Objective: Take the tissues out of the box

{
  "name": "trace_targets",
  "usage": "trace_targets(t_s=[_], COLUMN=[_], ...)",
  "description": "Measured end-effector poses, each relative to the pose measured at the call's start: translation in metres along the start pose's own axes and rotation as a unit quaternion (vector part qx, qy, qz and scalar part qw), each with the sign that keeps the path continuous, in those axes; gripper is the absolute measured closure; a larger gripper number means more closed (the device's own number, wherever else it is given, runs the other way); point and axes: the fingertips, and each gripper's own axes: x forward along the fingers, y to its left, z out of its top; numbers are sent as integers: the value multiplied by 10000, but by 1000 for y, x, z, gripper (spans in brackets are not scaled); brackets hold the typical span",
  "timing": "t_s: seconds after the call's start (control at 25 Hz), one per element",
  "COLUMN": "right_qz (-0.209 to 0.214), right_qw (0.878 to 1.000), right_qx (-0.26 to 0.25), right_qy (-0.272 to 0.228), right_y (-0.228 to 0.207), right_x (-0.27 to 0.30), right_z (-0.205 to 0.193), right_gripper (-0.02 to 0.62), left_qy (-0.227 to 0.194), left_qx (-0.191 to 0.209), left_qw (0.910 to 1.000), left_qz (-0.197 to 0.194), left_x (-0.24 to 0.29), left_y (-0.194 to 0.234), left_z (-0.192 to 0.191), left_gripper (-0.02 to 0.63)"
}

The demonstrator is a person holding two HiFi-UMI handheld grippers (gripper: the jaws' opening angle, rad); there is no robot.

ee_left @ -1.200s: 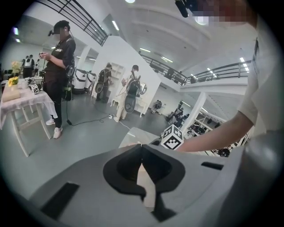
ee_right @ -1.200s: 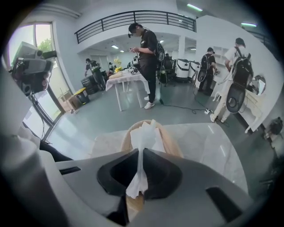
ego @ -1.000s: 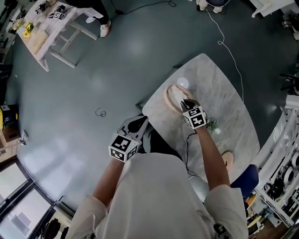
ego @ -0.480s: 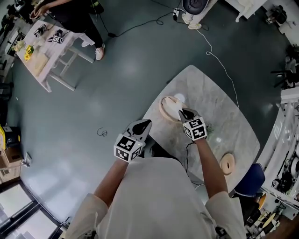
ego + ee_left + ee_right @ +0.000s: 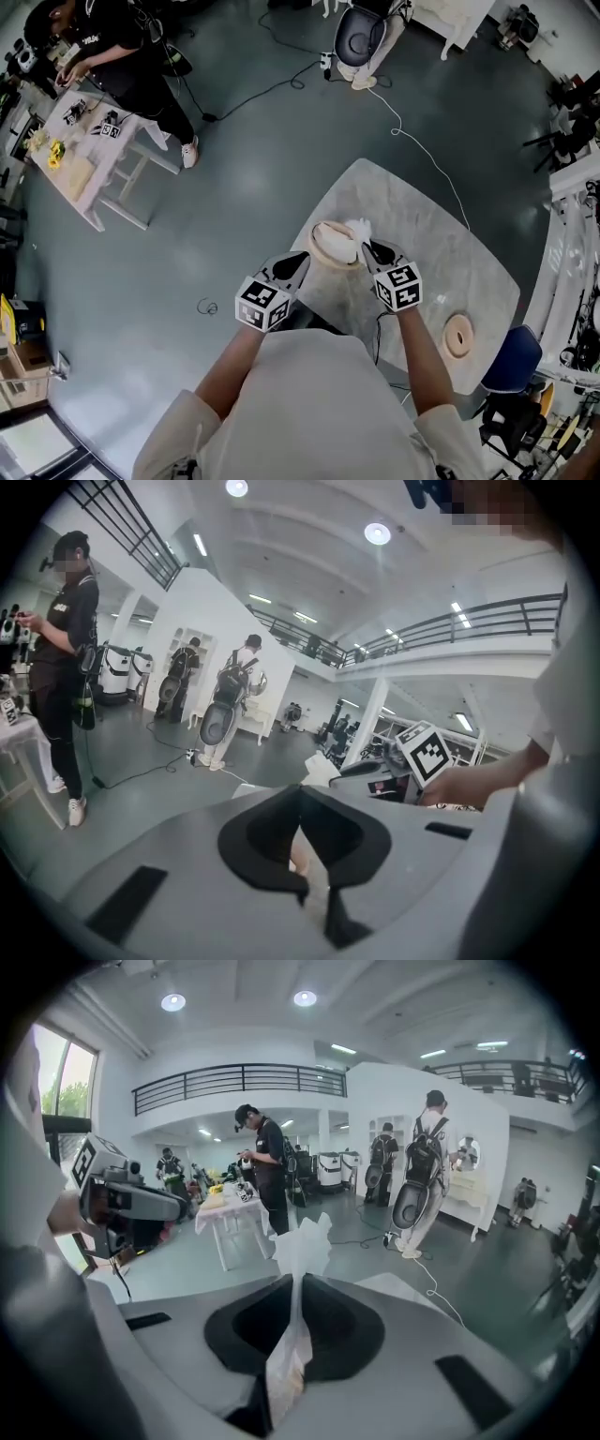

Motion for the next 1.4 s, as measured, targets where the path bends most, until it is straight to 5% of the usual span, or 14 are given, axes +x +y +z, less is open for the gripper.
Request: trace_targets(t_s=[0.84, 1.4], right_qz=[-879, -1301], right_qw=[9805, 9634], right_qx=[468, 570], right_qy=[-1693, -2272], right_y=[-14, -22], right_x=[-142, -189], right_z=[76, 87], right_gripper=[548, 548], left_qy=[-318, -551], left_qx=[535, 685], left_qw=[9968, 9944], left_qz=[-502, -592], left_x=[-5, -15], left_y=[-33, -47], left_z=[70, 96], left_gripper=[597, 597])
